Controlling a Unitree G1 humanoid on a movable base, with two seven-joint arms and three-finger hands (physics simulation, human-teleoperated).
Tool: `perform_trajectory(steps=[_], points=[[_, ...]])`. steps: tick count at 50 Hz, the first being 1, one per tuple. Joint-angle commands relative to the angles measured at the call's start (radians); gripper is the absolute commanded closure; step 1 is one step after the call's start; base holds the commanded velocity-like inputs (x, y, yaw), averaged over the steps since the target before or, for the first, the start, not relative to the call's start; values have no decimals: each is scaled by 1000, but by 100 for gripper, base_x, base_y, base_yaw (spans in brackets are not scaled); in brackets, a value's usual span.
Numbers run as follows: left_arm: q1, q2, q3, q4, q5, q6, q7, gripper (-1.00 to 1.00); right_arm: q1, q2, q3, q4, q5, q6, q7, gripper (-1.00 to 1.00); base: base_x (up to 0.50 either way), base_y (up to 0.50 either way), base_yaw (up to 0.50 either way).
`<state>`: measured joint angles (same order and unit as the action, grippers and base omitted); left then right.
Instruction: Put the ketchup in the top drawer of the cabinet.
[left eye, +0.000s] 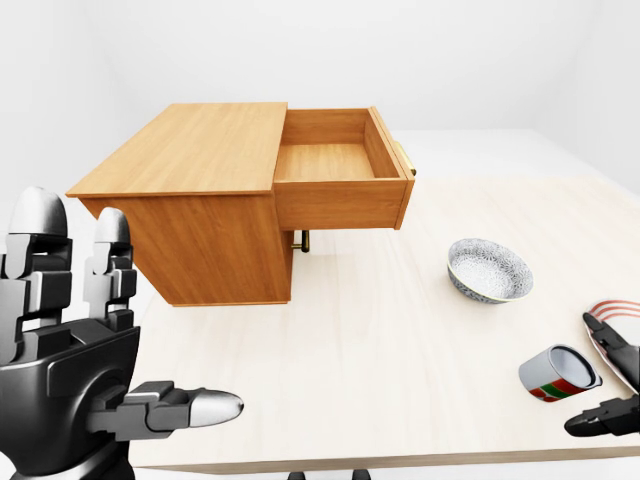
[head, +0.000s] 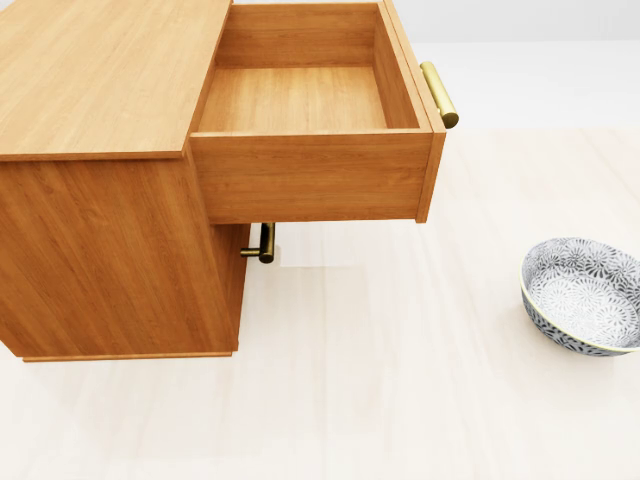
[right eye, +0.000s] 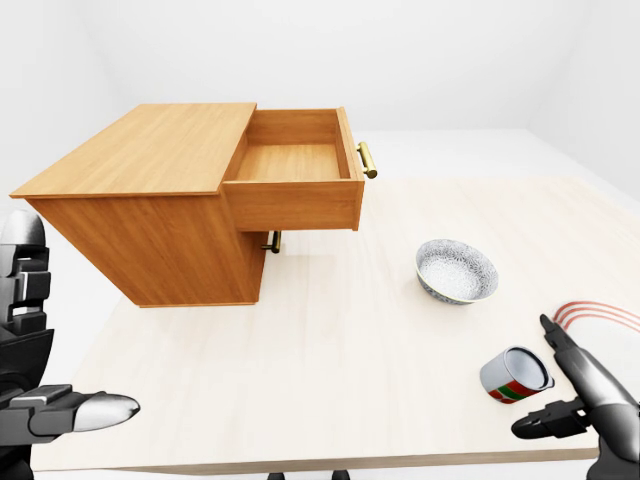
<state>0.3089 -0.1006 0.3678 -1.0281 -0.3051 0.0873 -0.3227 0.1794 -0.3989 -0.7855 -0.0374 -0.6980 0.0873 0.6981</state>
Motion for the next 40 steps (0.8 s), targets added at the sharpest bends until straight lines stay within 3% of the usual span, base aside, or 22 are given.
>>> perform_trajectory(steps=[1,35,36,37,38,40], points=[[-4,2,2,4,-1,0,2,-100,-15,-20,18,46,9,0,0,-100,0,0,0],[2,3,-13,15,12,0,5,-100,-26,-39,79,158,55,0,0,-100,0,0,0],[0,4,-12,13,11,0,6,-100,-24,-38,81,160,57,0,0,-86,0,0,0],[-2,4,-11,16,11,0,7,-100,-22,-36,83,161,60,0,0,-15,0,0,0],[-4,4,-13,18,13,0,8,-100,-22,-34,85,165,63,0,0,35,0,0,0],[0,3,-20,23,19,0,7,-100,-20,-33,88,172,67,0,0,95,0,0,0]])
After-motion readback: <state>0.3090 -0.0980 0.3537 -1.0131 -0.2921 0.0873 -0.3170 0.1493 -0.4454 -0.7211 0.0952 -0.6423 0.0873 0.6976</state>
